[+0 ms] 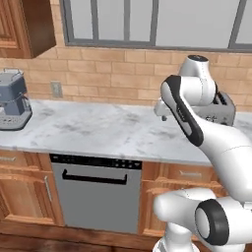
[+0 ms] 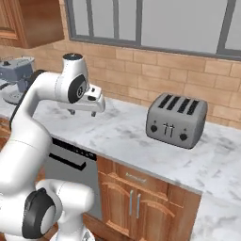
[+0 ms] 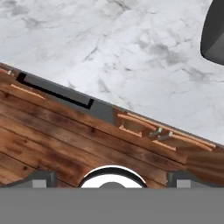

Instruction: Open the dishwasher door and pull out the top rack.

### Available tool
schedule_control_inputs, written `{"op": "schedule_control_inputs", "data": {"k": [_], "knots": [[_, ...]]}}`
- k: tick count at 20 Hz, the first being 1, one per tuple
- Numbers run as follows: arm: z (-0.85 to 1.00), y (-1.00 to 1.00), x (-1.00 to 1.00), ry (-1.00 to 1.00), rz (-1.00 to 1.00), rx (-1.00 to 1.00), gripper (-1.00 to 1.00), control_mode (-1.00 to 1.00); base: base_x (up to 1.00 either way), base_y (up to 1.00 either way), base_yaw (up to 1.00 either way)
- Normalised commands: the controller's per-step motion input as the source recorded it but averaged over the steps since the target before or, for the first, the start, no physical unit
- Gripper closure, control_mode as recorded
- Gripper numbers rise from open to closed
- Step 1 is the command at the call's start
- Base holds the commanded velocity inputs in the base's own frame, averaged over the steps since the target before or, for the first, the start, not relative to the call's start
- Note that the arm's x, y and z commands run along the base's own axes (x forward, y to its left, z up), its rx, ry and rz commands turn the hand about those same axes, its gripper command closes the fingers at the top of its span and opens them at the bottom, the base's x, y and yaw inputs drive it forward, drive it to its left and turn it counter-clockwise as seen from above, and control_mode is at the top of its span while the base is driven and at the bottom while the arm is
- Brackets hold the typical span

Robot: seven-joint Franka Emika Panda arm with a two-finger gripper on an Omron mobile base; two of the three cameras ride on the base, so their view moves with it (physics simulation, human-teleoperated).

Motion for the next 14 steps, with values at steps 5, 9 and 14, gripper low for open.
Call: {"op": "schedule_control_inputs", "data": {"k": [5,9,14], "knots": [[0.00,0.00,0.00,0.00,0.00,0.00,-1.00,1.00,0.00,-0.11,0.57],[0.00,0.00,0.00,0.00,0.00,0.00,-1.00,1.00,0.00,-0.31,0.51],[0.00,0.00,0.00,0.00,0.00,0.00,-1.00,1.00,0.01,-0.40,0.44]]}}
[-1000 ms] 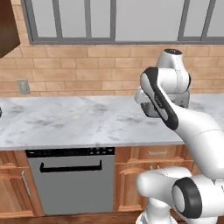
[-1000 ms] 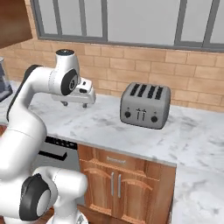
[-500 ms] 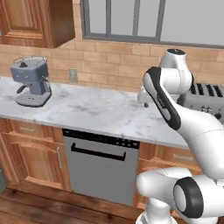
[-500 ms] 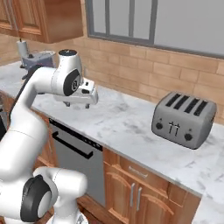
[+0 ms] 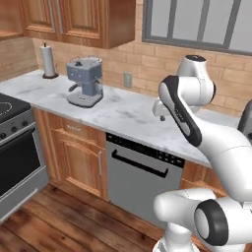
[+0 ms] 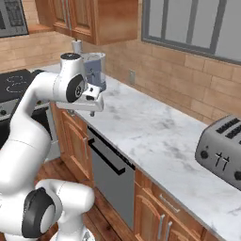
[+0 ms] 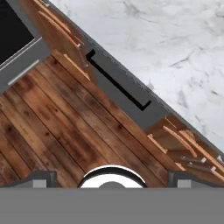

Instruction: Open the dishwasher door and pull out the top rack.

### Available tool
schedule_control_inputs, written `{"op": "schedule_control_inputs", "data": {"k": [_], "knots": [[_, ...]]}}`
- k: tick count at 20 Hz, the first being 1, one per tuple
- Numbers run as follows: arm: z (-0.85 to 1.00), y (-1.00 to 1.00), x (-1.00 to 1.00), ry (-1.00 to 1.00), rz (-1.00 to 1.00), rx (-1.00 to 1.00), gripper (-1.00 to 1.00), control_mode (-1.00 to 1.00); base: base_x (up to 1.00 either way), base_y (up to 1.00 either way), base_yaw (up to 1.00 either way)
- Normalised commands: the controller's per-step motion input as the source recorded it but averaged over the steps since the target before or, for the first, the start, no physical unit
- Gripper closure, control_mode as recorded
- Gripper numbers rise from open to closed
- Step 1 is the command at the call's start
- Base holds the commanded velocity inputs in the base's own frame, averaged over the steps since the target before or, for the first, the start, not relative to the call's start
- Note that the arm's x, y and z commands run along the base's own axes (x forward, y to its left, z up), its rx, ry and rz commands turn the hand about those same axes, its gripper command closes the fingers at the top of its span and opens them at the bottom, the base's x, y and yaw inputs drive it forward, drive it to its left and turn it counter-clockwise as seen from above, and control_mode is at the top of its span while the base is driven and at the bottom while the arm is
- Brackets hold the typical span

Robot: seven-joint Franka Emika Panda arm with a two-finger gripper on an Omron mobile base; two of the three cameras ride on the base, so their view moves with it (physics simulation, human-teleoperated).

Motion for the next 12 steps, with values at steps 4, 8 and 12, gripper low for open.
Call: {"op": "schedule_control_inputs", "data": {"k": [4,8,12], "knots": [[0.00,0.00,0.00,0.00,0.00,0.00,-1.00,1.00,0.03,-0.49,0.41],[0.00,0.00,0.00,0.00,0.00,0.00,-1.00,1.00,0.07,-0.56,0.39],[0.00,0.00,0.00,0.00,0.00,0.00,-1.00,1.00,0.01,-0.68,0.36]]}}
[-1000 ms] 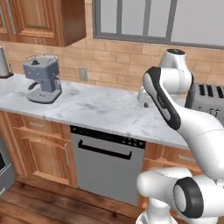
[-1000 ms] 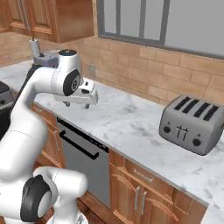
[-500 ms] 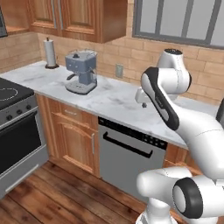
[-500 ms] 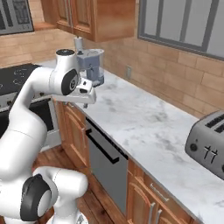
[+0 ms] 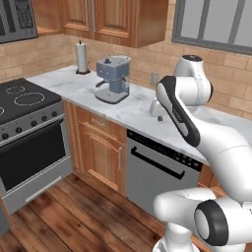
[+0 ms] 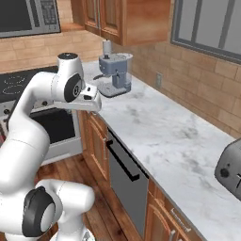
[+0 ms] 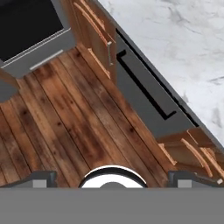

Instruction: Open the dishwasher door and pull out the top rack.

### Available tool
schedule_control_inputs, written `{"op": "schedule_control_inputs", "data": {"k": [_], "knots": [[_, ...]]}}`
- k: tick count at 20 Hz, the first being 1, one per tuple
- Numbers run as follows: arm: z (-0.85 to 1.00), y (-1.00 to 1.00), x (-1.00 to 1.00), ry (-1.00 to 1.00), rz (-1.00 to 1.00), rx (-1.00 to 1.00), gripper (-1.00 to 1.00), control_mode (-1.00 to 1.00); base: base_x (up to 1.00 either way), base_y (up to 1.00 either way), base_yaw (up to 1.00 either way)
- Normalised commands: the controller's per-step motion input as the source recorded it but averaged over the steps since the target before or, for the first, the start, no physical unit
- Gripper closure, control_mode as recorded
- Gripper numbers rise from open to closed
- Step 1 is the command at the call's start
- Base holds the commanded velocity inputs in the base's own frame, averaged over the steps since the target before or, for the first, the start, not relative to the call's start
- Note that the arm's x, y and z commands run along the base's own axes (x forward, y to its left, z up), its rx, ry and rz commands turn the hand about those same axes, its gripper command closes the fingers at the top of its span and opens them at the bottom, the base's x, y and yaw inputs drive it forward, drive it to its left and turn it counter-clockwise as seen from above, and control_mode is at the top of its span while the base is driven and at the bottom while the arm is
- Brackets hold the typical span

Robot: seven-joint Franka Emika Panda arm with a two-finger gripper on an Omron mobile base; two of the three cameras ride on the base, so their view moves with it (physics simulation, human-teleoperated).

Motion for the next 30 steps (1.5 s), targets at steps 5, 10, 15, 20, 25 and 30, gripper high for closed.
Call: {"op": "schedule_control_inputs", "data": {"k": [5,10,15,20,25,30], "knots": [[0.00,0.00,0.00,0.00,0.00,0.00,-1.00,1.00,0.00,-0.78,0.36],[0.00,0.00,0.00,0.00,0.00,0.00,-1.00,1.00,-0.04,-0.77,0.31],[-0.25,-0.71,0.01,0.00,0.22,0.01,-1.00,-1.00,0.00,0.00,0.00],[-0.42,-0.47,0.04,-0.02,0.09,-0.08,-1.00,-1.00,0.00,0.00,0.00],[-0.42,0.00,0.01,-0.09,0.05,-0.21,-1.00,-1.00,0.00,0.00,0.00],[-0.48,0.35,0.11,-0.03,0.00,-0.21,-1.00,-1.00,0.00,0.00,0.00]]}}
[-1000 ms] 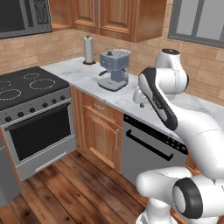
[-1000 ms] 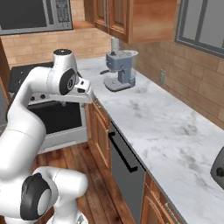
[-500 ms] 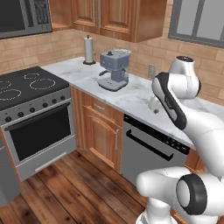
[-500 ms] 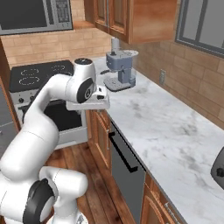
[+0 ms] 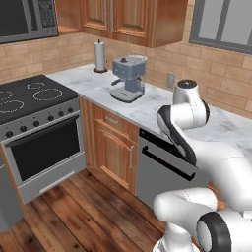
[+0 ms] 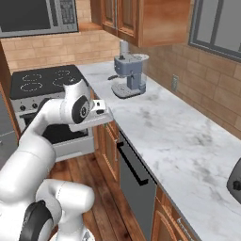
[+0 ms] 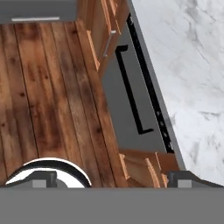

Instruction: Open the dishwasher door and pull out the top rack.

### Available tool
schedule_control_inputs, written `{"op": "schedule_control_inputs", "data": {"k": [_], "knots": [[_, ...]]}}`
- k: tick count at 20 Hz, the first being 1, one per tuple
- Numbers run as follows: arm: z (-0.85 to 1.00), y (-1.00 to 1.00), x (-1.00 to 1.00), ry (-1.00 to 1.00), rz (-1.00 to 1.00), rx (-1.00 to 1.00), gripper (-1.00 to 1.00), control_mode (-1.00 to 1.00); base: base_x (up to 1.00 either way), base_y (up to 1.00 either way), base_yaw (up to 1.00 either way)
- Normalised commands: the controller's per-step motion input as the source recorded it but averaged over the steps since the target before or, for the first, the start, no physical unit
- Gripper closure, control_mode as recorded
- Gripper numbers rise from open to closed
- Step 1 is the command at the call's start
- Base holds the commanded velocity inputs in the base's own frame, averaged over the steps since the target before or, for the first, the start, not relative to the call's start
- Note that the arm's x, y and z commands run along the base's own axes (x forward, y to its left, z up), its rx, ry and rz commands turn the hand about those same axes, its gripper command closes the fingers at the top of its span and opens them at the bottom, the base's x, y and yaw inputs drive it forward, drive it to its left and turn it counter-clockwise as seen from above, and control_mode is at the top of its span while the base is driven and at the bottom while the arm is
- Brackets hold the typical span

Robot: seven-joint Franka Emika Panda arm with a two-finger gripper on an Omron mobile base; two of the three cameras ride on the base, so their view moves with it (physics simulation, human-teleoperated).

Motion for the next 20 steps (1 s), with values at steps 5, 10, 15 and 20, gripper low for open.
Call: {"op": "schedule_control_inputs", "data": {"k": [5,10,15,20], "knots": [[-0.59,0.53,0.21,-0.01,0.00,-0.19,-1.00,-1.00,0.00,0.00,0.00],[-0.54,0.39,0.36,-0.05,0.00,-0.15,-1.00,-1.00,0.00,0.00,0.00],[-0.55,0.12,0.46,-0.01,0.00,-0.07,-1.00,-1.00,0.00,0.00,0.00],[-0.63,0.02,0.47,0.00,-0.01,-0.05,-1.00,-1.00,0.00,0.00,0.00]]}}
